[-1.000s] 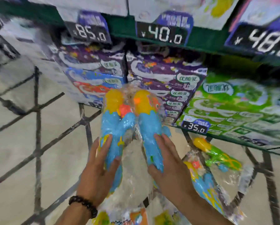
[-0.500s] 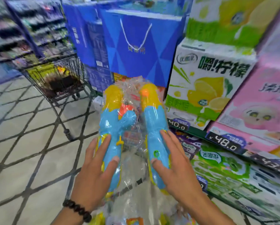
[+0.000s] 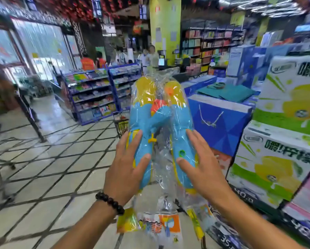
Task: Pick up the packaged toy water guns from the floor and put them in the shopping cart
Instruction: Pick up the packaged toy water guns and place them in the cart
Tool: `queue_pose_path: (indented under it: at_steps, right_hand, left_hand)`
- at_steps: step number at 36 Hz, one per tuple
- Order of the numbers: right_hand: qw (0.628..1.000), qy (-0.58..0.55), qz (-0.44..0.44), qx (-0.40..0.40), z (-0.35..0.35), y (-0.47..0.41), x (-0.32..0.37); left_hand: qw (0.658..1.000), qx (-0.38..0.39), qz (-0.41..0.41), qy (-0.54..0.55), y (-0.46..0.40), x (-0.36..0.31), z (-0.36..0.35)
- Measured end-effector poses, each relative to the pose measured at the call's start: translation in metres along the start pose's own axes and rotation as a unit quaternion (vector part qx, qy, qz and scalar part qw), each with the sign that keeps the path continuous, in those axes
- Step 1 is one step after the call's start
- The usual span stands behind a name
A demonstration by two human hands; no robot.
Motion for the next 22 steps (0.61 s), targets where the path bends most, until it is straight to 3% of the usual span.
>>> queue_pose_path:
  at_steps: [6,15,22]
  right_hand:
    - [0.998,-0.022,0.05,0.024,-0.062,-0.045,0.068]
    - [0.991,-0.055,0.102,0.064,-0.209,-0.094,0.125]
    - [0.977,-0.089,0.131,0.141,-0.359,-0.109,0.17]
  left_hand:
    - [0.997,-0.068,0.009,-0.019,-0.021,0.051,0.075]
    - [0.989,-0.122,0.053,-0.066,-0.028,0.187,0.159]
    - [0.968,-0.149,0.158,-0.129,0.017,0.305,0.23]
Point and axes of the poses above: each hand's wrist, its own y-axis away from the middle knuckle, its own z-axis out of the back of the hand, x = y × z, the point moved 10 cm from there along -y, towards the middle knuckle, and after that the axes turned 13 degrees about -y, right-handed, at the moved point
